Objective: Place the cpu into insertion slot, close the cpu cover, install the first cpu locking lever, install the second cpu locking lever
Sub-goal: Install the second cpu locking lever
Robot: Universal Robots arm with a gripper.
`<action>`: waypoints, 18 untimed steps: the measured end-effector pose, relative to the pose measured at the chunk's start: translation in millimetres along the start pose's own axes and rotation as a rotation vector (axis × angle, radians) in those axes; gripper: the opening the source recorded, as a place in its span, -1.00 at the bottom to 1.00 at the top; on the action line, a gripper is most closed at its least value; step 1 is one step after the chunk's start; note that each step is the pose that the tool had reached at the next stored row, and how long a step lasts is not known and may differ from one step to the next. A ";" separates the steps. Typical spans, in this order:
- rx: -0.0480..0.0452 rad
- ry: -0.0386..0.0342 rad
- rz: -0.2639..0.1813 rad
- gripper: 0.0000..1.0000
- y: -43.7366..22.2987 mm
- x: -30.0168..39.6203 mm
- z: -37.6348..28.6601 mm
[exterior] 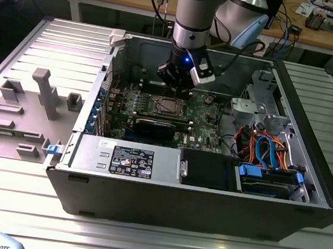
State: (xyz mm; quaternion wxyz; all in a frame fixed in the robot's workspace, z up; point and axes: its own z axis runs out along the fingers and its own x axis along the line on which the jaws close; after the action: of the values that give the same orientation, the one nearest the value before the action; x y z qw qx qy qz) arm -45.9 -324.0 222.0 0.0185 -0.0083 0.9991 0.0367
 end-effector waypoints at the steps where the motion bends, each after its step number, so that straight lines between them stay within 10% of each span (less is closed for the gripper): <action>1: -0.0001 0.0000 0.000 -0.79 0.0 0.0 0.0; 18: -0.0002 -0.0001 0.000 -0.79 -7.2 0.1 -0.5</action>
State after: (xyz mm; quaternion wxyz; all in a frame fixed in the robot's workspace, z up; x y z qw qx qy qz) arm -46.0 -331.2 222.0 0.0185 -0.0083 0.9991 0.0368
